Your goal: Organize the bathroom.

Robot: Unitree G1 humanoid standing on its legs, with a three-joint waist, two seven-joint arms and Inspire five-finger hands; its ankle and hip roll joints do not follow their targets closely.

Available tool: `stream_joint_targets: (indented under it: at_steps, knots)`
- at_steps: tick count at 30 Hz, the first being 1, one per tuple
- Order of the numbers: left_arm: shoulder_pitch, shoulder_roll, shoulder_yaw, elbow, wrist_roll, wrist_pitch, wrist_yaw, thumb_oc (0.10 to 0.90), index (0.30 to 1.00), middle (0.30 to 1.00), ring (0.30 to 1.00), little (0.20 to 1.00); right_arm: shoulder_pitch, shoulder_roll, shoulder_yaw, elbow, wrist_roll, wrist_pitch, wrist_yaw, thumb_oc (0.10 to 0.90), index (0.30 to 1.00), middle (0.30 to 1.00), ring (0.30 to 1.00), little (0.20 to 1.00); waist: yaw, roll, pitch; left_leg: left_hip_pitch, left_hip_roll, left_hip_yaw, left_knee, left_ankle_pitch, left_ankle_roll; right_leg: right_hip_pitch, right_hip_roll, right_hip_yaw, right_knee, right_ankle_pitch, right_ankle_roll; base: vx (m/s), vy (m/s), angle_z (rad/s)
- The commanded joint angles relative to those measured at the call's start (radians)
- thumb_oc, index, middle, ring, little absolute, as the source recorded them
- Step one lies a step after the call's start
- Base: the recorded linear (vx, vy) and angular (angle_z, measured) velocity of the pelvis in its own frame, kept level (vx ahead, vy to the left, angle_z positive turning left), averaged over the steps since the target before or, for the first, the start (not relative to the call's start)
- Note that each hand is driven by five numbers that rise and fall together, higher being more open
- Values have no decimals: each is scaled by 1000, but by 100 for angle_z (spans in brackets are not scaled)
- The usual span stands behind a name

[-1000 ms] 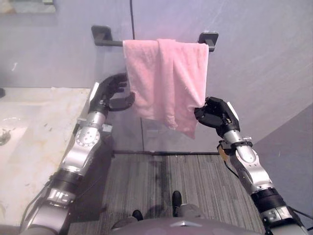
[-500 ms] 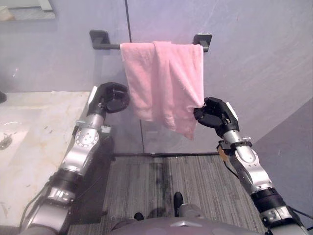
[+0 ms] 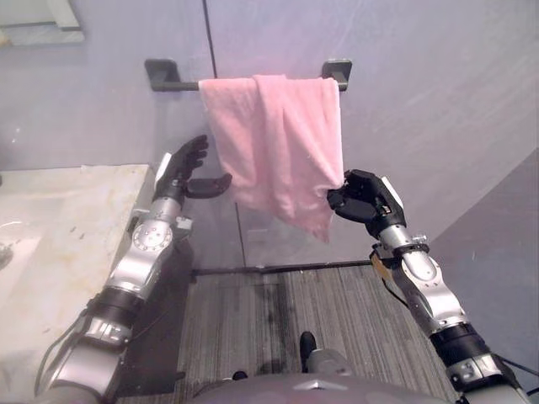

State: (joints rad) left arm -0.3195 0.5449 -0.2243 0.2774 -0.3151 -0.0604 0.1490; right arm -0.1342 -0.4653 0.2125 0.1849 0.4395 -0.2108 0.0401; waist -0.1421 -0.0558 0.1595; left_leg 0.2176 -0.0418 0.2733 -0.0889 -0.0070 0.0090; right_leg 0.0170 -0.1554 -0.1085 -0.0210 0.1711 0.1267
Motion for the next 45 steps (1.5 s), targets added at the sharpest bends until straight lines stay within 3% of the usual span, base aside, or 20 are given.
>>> stream_joint_targets:
  at_steps: [1,8,9,10,11,12,13,25,32,38,45]
  knots:
    - [-234,-32,-47,48,-62,-72,-46,800,900,900,900,900,-157,-13,-23,-61,18,-82,17,400,300,300,300,300,6,57,-53,-7,-12,-33,32,-115,25,-92,-59,-3,126,-42,83,53,8,-4]
    - [-267,-35,-71,96,-57,-67,-72,800,900,900,900,900,-168,-5,-1,-69,24,-77,35,400,300,300,300,300,-12,62,-55,-1,-13,-17,40,-119,25,-99,-55,6,126,-36,83,32,5,-6]
    - [-272,-28,-71,103,-56,-71,-63,778,867,867,867,867,-170,-7,0,-72,28,-72,38,400,300,300,300,300,-14,64,-56,-1,-13,-15,40,-119,24,-100,-54,6,125,-36,83,24,7,-15]
    - [-273,-26,-71,106,-56,-73,-56,723,785,785,785,785,-171,-7,0,-74,30,-69,38,400,300,300,300,300,-15,64,-56,0,-14,-15,39,-119,24,-100,-54,7,124,-36,83,19,9,-17]
    - [-275,-22,-70,117,-59,-85,-41,627,641,641,641,641,-171,-7,3,-72,31,-70,39,400,300,300,300,300,-16,66,-57,0,-14,-14,39,-118,24,-100,-53,5,123,-38,83,13,12,-13]
    - [-275,-14,-60,123,-48,-98,-17,427,340,340,340,340,-173,-7,6,-74,27,-67,37,400,300,300,300,300,-15,68,-57,0,-14,-14,38,-118,24,-101,-53,4,124,-37,83,10,14,-10]
    - [-275,-7,-53,130,-32,-113,1,400,300,300,300,300,-173,-5,7,-73,21,-69,38,402,302,302,302,302,-15,69,-56,1,-14,-12,37,-118,24,-103,-54,4,126,-34,83,0,11,-5]
    - [-180,55,48,63,6,-189,94,400,300,300,300,300,-139,-2,-35,-77,12,-99,-44,400,300,300,300,300,25,72,-50,-4,-8,-32,33,-115,18,-88,-61,-26,128,-53,80,-9,-1,1]
    - [-105,54,114,12,-2,-216,134,400,300,300,300,300,-132,15,-79,-61,29,-102,-183,400,300,300,300,300,46,70,-49,-6,-9,-52,31,-118,17,-87,-67,-43,137,-52,81,-3,-6,9]
    - [-38,17,154,-52,-11,-241,239,400,300,300,300,300,-67,105,-106,-37,122,-94,-358,400,300,300,300,300,51,77,-44,-7,-9,-60,34,-119,22,-88,-68,-48,146,-58,78,1,-4,3]
    - [-30,-17,123,-69,8,-220,258,422,333,333,333,333,-48,173,-81,-15,170,-97,-457,400,300,300,300,300,47,82,-40,-5,-11,-59,33,-117,25,-88,-63,-40,149,-61,75,0,0,0]
